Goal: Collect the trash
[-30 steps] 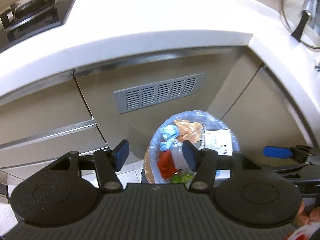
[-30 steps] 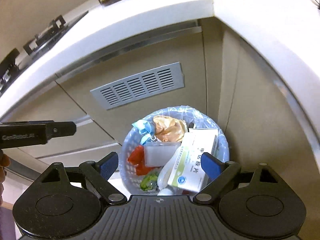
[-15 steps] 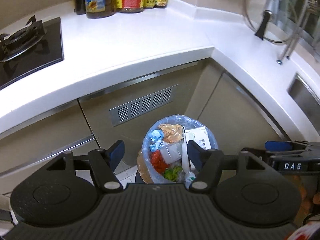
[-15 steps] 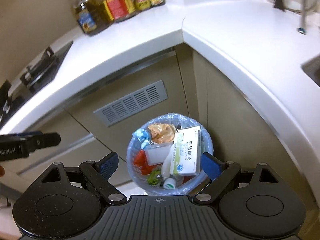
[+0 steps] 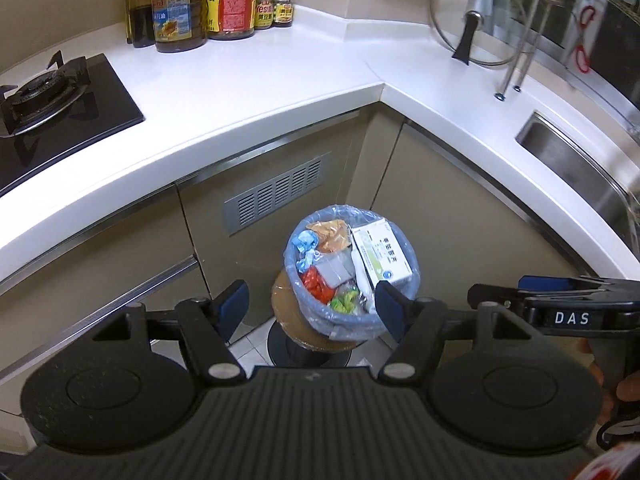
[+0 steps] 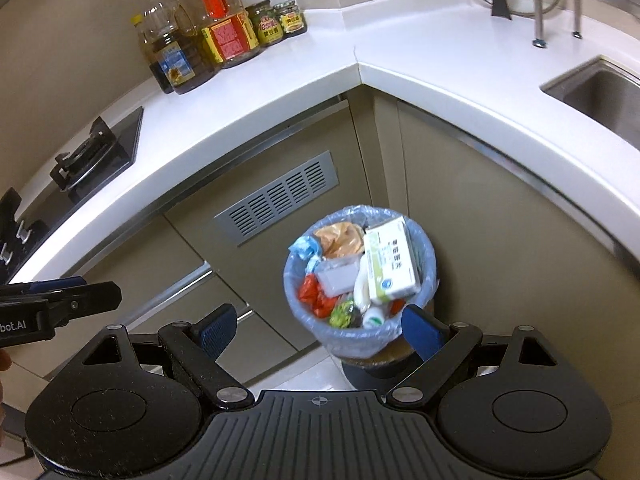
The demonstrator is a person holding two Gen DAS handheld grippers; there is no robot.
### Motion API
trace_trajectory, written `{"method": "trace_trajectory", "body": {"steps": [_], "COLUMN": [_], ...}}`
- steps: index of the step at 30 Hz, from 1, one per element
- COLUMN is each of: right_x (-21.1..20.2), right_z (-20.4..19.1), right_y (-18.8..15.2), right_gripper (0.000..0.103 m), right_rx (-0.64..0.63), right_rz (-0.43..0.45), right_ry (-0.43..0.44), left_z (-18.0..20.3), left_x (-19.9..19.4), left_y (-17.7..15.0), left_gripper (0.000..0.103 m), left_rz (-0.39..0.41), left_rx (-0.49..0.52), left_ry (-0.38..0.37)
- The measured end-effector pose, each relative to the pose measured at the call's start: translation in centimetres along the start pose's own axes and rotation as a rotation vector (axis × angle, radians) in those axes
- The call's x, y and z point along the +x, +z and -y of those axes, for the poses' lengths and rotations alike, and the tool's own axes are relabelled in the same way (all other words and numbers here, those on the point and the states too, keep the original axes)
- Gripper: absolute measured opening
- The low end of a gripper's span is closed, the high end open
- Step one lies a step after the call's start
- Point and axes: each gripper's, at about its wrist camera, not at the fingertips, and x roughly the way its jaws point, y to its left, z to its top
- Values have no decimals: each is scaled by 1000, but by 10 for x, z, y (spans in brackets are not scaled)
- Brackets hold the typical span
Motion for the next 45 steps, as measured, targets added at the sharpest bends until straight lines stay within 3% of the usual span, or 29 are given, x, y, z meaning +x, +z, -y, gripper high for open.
{"method": "trace_trajectory", "body": {"steps": [8, 19, 45], "right_x": [-30, -64, -87], "right_z": [-31, -49, -17], "right_y": [-28, -29, -28], "right_gripper": [89, 89, 89], "right_rx": [24, -1, -30], "right_rz": [7, 59, 56], "right_ry": [-38, -68, -62], "left_z": [-10, 5, 47], "left_x": [-28, -44, -51], "left_y": [-17, -19, -18], "left_gripper": [68, 69, 73], "left_rz": [-7, 17, 13], "left_rx": [25, 77, 97], "left_ry": [-34, -70, -59]}}
